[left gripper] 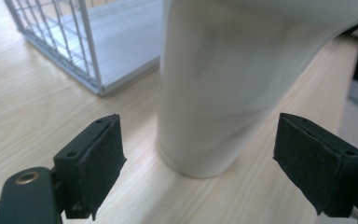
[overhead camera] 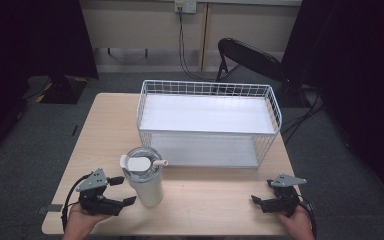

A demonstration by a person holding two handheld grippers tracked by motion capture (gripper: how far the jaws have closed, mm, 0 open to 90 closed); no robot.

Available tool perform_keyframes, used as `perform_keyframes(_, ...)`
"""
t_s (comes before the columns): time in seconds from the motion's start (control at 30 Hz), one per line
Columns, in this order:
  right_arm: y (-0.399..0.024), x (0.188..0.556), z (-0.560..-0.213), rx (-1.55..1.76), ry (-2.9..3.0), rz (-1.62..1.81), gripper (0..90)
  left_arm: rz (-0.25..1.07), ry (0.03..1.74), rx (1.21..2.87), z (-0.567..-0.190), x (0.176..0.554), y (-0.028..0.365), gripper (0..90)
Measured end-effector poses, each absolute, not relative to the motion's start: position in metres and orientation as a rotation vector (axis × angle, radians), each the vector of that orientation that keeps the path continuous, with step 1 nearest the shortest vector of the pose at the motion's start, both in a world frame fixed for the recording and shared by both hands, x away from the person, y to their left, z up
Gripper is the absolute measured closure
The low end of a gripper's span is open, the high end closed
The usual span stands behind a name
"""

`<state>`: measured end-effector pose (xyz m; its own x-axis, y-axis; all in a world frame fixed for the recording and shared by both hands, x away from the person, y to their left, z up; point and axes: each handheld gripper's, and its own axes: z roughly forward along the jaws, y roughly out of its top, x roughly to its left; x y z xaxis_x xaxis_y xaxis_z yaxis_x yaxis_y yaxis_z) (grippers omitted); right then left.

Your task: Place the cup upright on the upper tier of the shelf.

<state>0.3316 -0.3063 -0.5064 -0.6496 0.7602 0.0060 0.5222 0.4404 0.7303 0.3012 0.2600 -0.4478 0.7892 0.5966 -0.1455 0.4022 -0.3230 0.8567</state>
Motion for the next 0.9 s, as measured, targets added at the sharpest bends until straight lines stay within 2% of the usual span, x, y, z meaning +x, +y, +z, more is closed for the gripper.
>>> perform_keyframes(0.33,-0.306,0.332,-0.506,1.098,2.373,1.034,10.0,0.208,0.633,1.915,-0.444,0.302,0.243,15.0)
perform_keyframes(0.6,-0.306,0.332,-0.506,1.098,2.374,1.034,10.0,0.288,0.621,1.844,-0.448,0.316,0.217,6.9)
perform_keyframes(0.73,-0.306,0.332,-0.506,1.098,2.374,1.034,10.0,0.369,0.565,1.781,-0.455,0.32,0.208,6.8)
perform_keyframes(0.9,-0.306,0.332,-0.506,1.098,2.374,1.034,10.0,0.394,0.537,1.72,-0.459,0.321,0.205,6.5)
